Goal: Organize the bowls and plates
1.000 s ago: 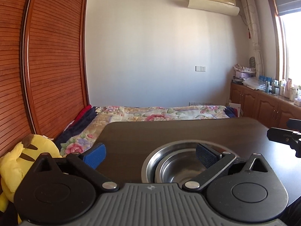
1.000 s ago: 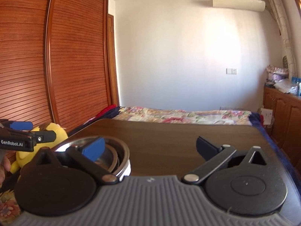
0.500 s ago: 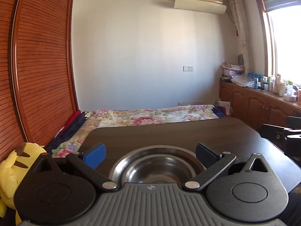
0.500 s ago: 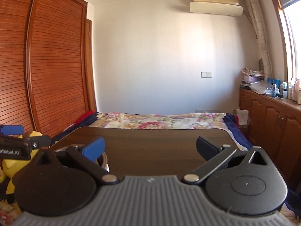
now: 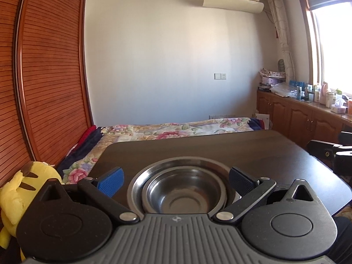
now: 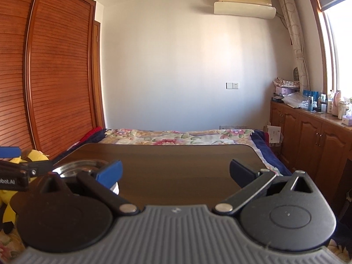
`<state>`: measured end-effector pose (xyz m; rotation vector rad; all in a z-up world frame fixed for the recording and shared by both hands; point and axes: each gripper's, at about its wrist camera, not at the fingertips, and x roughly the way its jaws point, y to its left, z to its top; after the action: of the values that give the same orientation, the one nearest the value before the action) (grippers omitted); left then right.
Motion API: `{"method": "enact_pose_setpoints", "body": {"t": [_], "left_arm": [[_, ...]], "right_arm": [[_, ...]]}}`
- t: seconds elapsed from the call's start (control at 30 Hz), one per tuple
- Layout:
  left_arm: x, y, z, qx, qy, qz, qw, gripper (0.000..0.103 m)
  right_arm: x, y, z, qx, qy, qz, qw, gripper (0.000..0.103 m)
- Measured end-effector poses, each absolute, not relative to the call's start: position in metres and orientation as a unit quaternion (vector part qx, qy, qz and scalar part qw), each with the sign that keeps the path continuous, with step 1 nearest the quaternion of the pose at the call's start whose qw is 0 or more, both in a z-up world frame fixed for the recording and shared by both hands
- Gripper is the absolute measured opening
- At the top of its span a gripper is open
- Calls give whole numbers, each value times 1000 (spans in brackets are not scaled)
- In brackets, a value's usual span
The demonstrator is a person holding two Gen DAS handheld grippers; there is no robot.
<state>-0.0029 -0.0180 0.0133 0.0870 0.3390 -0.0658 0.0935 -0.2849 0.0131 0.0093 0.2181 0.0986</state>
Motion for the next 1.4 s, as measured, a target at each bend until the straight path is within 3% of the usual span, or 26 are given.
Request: {"method": "enact_pose_setpoints", "body": {"t": [1.4], "left_arm": [[0, -13, -4, 47, 188, -30, 981, 103]], "right_arm": [[91, -295, -1, 10, 114, 32, 993, 103]]}}
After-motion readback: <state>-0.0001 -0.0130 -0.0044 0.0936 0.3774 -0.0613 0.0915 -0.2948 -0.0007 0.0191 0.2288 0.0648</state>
